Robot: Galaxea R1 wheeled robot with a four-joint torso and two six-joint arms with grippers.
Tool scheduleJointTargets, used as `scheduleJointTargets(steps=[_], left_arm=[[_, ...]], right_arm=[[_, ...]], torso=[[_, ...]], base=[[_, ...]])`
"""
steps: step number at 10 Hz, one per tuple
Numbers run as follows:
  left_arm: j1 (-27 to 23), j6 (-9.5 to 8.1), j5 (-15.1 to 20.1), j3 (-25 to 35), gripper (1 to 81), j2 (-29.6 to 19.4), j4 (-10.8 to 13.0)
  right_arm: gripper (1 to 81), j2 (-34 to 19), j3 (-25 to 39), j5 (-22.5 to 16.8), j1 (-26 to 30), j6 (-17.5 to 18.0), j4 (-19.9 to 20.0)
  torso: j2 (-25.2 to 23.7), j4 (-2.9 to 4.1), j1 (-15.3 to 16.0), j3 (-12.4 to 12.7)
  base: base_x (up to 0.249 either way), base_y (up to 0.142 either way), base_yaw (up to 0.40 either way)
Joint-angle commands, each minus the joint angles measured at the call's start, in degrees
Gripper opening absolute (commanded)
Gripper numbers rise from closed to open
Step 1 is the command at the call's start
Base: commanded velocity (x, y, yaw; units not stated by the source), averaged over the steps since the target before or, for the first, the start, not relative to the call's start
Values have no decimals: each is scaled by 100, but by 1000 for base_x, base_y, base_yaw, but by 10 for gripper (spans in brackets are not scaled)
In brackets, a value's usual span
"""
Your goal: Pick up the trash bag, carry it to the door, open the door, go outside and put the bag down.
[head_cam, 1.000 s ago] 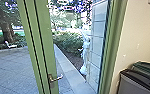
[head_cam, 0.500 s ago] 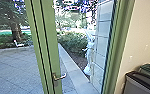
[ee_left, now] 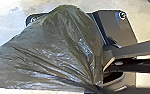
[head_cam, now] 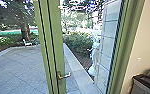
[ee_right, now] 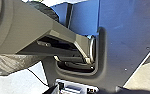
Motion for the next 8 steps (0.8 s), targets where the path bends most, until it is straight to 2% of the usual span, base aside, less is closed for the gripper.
scheduleJointTargets(steps=[1, 3, 8], left_arm=[[-186, 26, 284, 9, 10, -138, 74], [-186, 26, 310, 0, 10, -182, 74], [-186, 26, 328, -52, 10, -270, 74]], right_arm=[[811, -36, -119, -278, 222, -24, -39], [811, -88, -295, -269, 213, -6, -12], [811, -432, -251, -278, 222, 82, 23]], torso=[[0, 0, 0, 0], [0, 0, 0, 0], [0, 0, -2, 0]], base=[[0, 0, 147], [0, 0, 147], [0, 0, 147]])
